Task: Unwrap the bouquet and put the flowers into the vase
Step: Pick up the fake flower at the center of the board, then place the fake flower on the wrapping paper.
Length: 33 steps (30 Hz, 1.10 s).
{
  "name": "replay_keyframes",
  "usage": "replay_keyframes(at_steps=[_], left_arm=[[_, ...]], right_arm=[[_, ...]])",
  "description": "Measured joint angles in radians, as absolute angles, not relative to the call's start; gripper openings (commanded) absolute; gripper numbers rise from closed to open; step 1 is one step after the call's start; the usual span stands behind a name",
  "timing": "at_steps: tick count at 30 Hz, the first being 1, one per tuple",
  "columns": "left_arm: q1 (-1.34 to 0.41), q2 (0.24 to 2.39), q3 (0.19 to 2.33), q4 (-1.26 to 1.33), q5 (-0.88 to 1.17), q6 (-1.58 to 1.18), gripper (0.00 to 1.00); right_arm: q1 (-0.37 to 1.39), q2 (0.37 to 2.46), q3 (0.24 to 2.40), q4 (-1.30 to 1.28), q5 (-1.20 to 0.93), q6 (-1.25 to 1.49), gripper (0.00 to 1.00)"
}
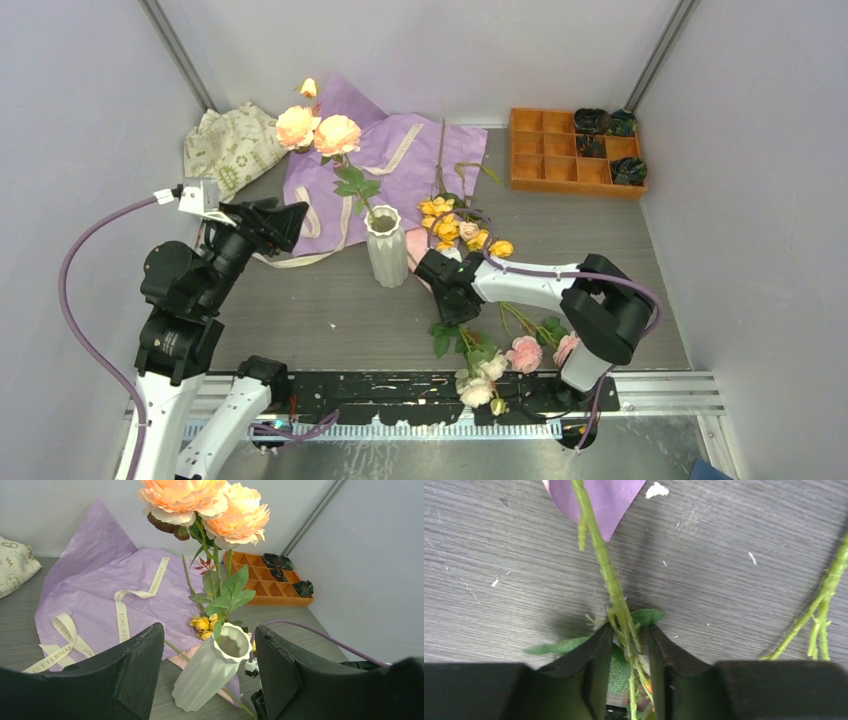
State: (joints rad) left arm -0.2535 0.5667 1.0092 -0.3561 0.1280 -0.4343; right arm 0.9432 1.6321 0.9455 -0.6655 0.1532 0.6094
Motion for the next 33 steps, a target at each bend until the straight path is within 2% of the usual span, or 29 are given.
replay_keyframes(at_steps=[2,5,12,18,23,28,33], left_arm=[[-0.253,0.566,1.009,-0.357,0.126,-0.434,0.67],[-0.253,0.566,1.009,-0.357,0.124,-0.435,0.67],[-0.253,0.564,1.009,-0.357,0.124,-0.435,0.67],[-0.253,0.565,1.009,-0.357,0.125,-0.435,0.67],[-0.253,0.566,1.009,-0.356,0.126,-0.436,0.67],[-0.253,0.564,1.010,-0.360,0.128,-0.437,0.67],[-0.253,0.545,1.023,-0.387,0.122,-0.432,0.67]], right_arm=[[0.947,1.632,0.938,-0.654,0.150,0.613,0.12],[0.950,1.626,0.934,-0.650,0.152,0.622,0.01],[0.950,1.483,0.939,-0.747,0.203,0.639,0.01],[0.950,1.319,1.104,-0.886,0.300,0.636,0.01],[0.925,1.277,1.258,-0.951,0.382,0.616,0.01],[0.715,1.338,1.364,-0.932,0.332,0.594,0.01],[0.462,1.518,1.448,-0.822,0.106,0.632,0.02]])
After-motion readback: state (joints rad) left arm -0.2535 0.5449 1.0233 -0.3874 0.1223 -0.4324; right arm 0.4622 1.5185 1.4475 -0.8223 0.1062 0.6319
